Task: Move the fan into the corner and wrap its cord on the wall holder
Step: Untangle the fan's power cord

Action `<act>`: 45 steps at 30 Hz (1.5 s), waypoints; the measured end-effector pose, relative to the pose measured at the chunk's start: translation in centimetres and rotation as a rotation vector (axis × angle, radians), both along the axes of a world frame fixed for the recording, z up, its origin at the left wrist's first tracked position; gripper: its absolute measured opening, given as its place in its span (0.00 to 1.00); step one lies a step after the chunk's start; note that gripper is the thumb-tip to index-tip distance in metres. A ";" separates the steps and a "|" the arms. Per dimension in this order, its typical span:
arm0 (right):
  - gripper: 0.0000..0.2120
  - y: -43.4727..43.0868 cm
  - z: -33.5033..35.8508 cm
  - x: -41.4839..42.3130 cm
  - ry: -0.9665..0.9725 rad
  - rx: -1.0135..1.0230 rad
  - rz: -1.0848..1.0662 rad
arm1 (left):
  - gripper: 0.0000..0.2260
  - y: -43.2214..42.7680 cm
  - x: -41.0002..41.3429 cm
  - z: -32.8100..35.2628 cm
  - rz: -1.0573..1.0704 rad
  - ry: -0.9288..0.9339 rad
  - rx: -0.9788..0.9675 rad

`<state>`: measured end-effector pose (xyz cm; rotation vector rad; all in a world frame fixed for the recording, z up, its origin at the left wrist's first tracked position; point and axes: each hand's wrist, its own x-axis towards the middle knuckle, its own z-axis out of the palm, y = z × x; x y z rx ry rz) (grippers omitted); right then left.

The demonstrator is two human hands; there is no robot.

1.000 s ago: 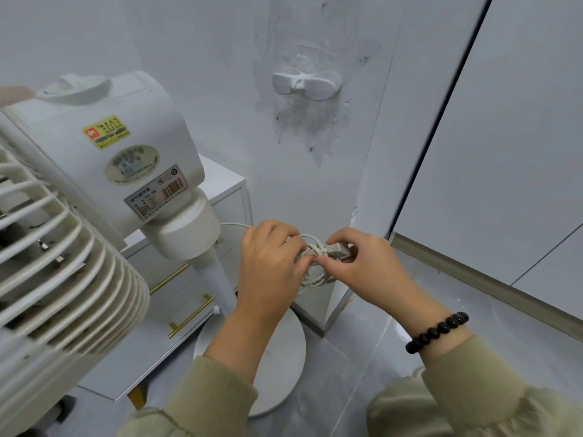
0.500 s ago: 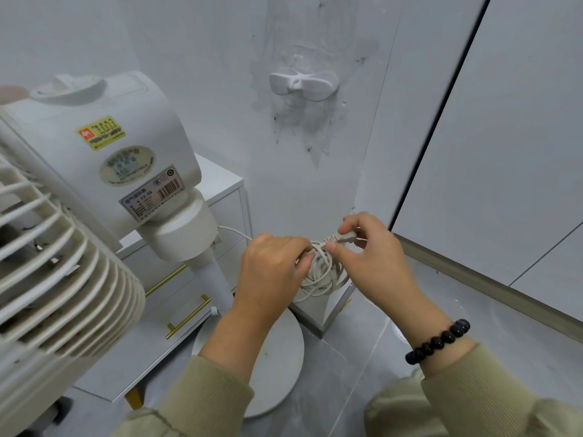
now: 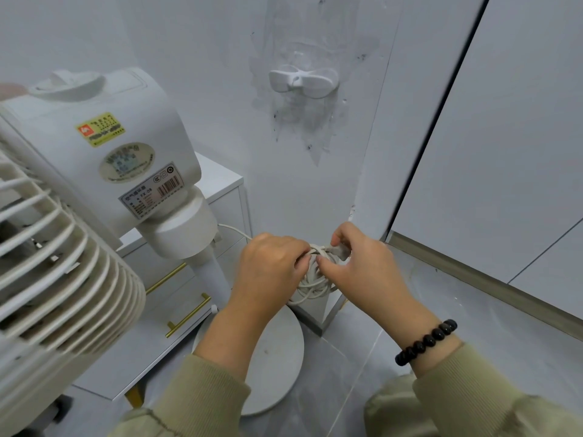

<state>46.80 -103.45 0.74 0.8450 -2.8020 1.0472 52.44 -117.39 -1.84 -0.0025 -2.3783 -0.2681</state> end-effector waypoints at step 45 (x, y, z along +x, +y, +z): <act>0.15 0.1 -0.6 -0.5 0.081 -0.134 -0.090 | 0.08 0.7 0.3 -0.6 -0.011 -0.058 0.374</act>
